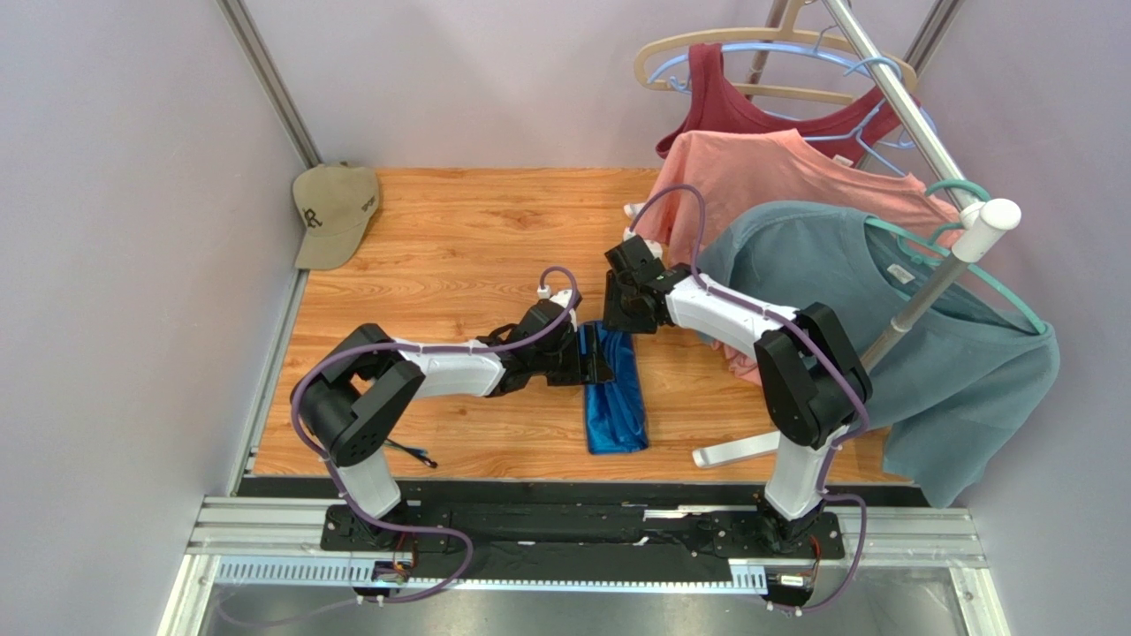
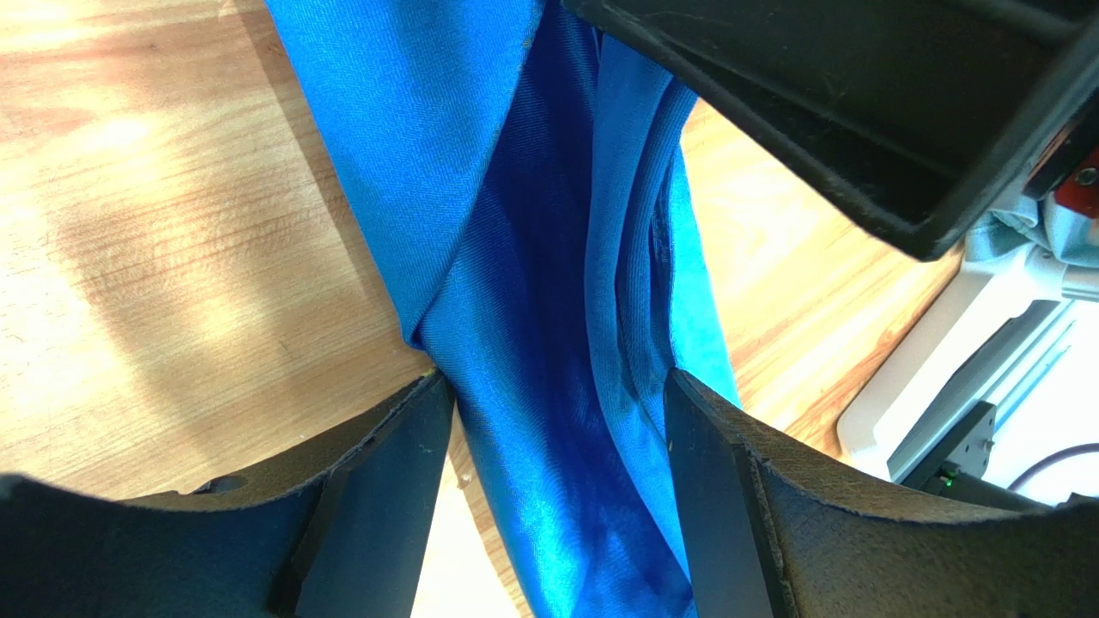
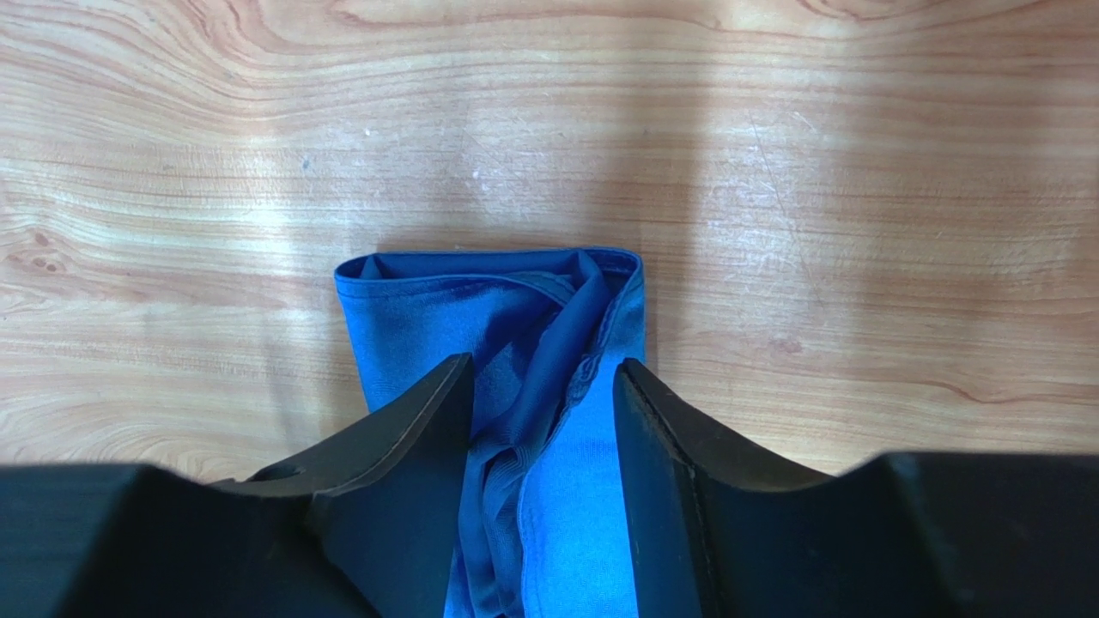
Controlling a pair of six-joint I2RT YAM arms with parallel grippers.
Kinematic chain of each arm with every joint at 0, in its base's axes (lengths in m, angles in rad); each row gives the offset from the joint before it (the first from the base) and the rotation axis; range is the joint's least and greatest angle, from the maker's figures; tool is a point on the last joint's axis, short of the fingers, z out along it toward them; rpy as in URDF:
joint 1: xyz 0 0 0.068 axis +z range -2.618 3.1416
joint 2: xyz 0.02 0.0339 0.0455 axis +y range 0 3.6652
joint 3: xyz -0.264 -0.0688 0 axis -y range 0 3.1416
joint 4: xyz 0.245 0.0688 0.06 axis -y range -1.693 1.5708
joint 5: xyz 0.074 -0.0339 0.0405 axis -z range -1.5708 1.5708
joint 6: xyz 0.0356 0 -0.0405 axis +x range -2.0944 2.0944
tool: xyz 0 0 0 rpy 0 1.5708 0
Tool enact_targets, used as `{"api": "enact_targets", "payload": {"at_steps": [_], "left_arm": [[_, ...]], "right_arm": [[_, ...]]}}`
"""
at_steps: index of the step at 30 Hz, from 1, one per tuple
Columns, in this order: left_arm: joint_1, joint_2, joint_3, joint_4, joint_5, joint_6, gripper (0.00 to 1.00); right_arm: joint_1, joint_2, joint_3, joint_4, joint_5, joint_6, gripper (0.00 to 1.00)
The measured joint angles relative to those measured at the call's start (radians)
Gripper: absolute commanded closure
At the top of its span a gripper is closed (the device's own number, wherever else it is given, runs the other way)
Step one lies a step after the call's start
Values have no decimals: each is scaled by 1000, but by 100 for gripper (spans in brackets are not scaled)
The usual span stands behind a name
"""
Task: Fold the napkin into a case and place the utensils inside
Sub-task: Pick up the top corner of the smaller rectangle folded napkin from the center of the board.
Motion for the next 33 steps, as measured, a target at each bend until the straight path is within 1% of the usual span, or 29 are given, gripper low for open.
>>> {"api": "enact_targets", "payload": {"at_steps": [5,10,12,15,18,23,28,33], "left_arm": [[0,-1,0,-1,0,2,29],[0,-1,-1,0,0,2,29],[0,-1,-2,0,0,2,29],[0,-2,-2,1,0,2,30],[0,-2,-5,6,0,2,30],[5,-8,-17,21,3,2,30],[36,-47,-57,11,51,-1,30],[74,-101,-87,-51,83,1,30]], "right_arm": [[-13,-29,-40,35,-33,18,56],[-15,-58,-89,76,-57,47,58],[-15,-61,-105,101,-66,56,57],[-15,-66,-138,148,-73,58,51],[-15,-89,-203,214,-72,54,50],[-3,-157,-324,344,-54,12,51],[19,-198,-404,488,-48,-73,52],[25,-201,-446,600,-71,-138,59]]}}
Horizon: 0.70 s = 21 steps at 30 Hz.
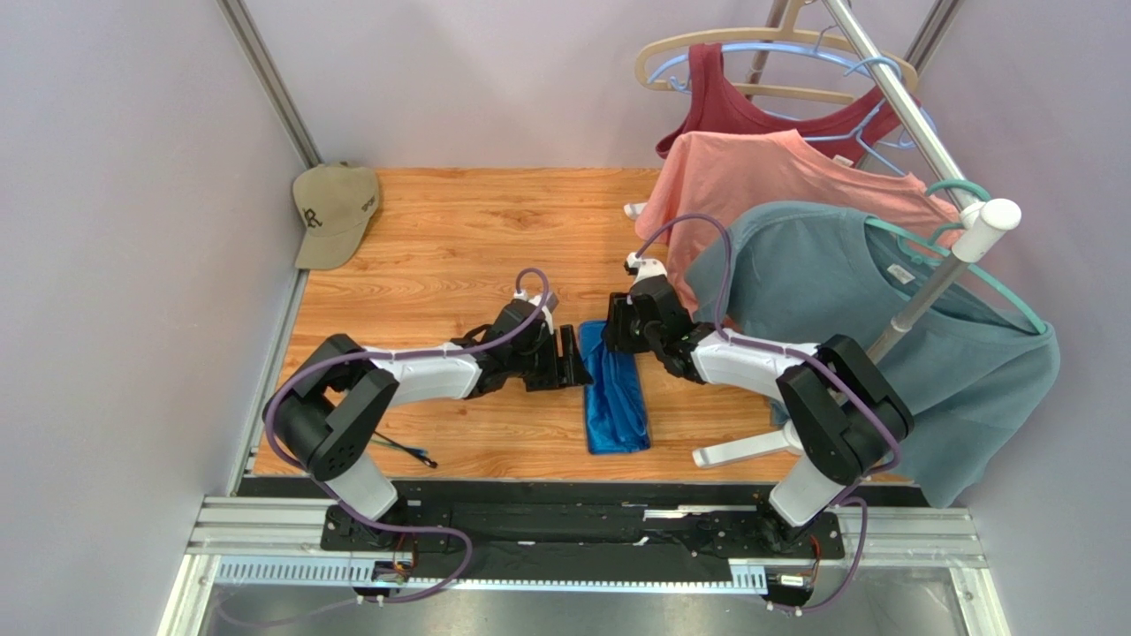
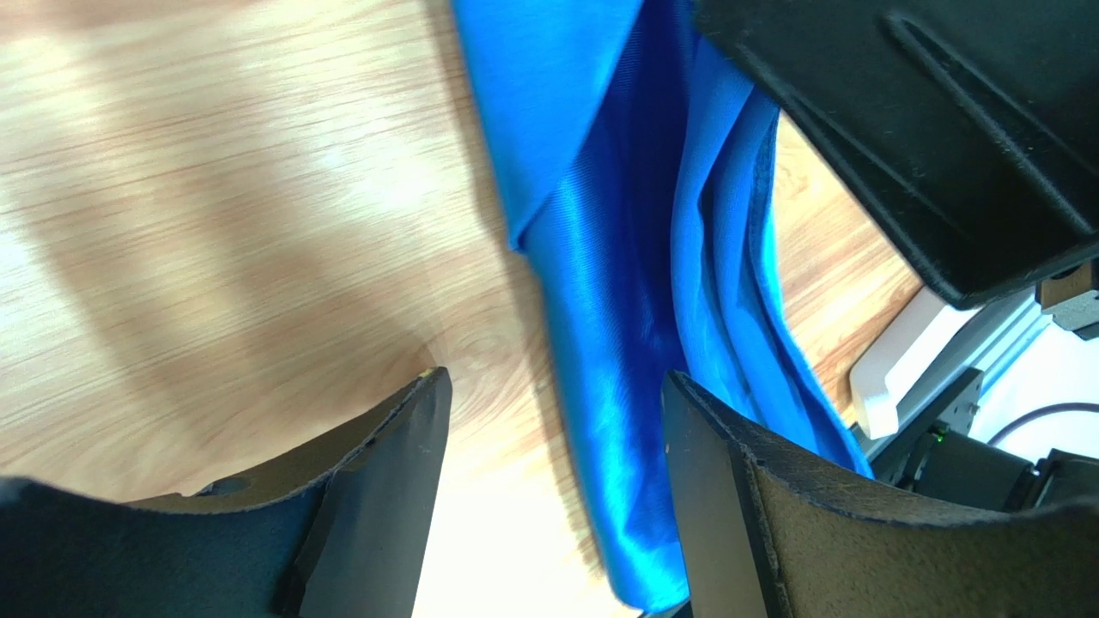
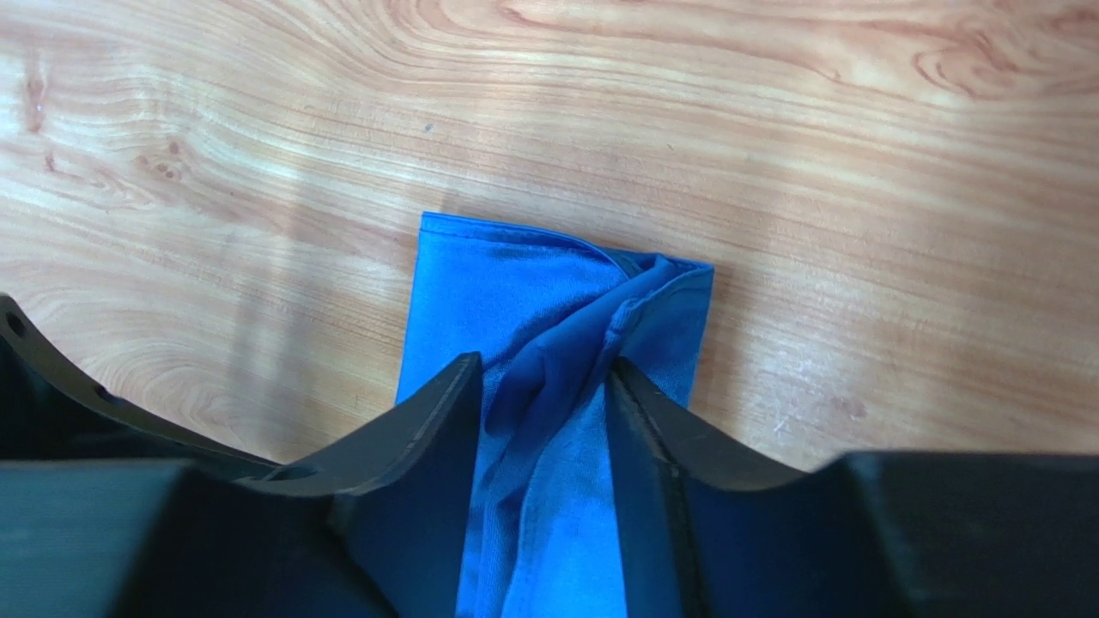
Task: Fold the napkin into a case and place the utensils inside
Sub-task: Pick up the top corner of the smaller rectangle folded napkin from the center of the board, then grasp the top corner of the smaller rectangle folded napkin from the folded napkin.
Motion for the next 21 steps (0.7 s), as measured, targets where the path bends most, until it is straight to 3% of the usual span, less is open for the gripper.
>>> {"api": "enact_targets", "payload": {"at_steps": [6,21], "left_arm": [[29,-21,-2,-32,24,5,30],[55,-21,-1,-34,65,12,30]], "right_arm": [[4,0,-4,57,-30,-33,70],[17,26,-23,119,-46,-92,60]]}}
